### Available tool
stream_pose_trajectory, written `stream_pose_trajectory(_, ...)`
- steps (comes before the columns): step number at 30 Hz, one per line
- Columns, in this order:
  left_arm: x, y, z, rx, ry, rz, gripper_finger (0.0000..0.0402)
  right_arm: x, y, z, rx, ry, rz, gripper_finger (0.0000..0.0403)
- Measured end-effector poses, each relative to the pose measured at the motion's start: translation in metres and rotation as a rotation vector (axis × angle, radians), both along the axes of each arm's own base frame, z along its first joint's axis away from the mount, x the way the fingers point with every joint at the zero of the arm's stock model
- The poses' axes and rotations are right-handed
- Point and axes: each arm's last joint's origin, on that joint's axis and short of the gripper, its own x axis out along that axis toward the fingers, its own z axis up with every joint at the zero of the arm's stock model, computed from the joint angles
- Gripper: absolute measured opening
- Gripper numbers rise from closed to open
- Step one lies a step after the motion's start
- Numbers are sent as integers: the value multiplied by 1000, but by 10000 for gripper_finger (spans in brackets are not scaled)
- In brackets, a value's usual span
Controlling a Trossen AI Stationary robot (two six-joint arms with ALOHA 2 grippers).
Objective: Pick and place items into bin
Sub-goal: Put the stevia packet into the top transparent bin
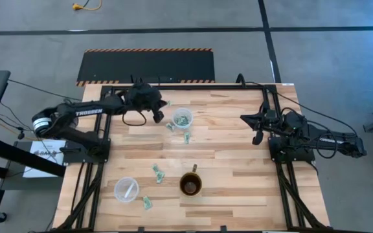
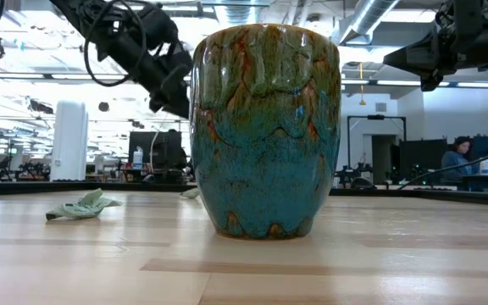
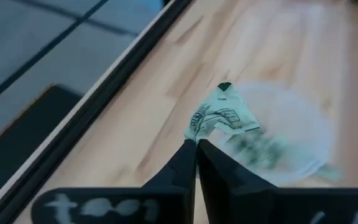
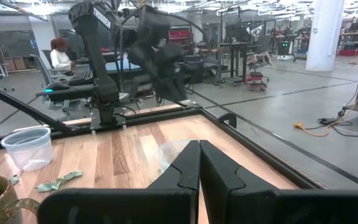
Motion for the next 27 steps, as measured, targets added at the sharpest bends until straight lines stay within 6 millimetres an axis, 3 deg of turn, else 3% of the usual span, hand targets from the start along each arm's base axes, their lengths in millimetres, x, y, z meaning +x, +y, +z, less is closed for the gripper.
stream_pose_trajectory(9,10,-12,1,-16,-41,-95,0,0,0,0,0,0,0,0)
stream_pose_trajectory(27,13,-18,-1,-77,-52,-178,0,0,0,0,0,0,0,0)
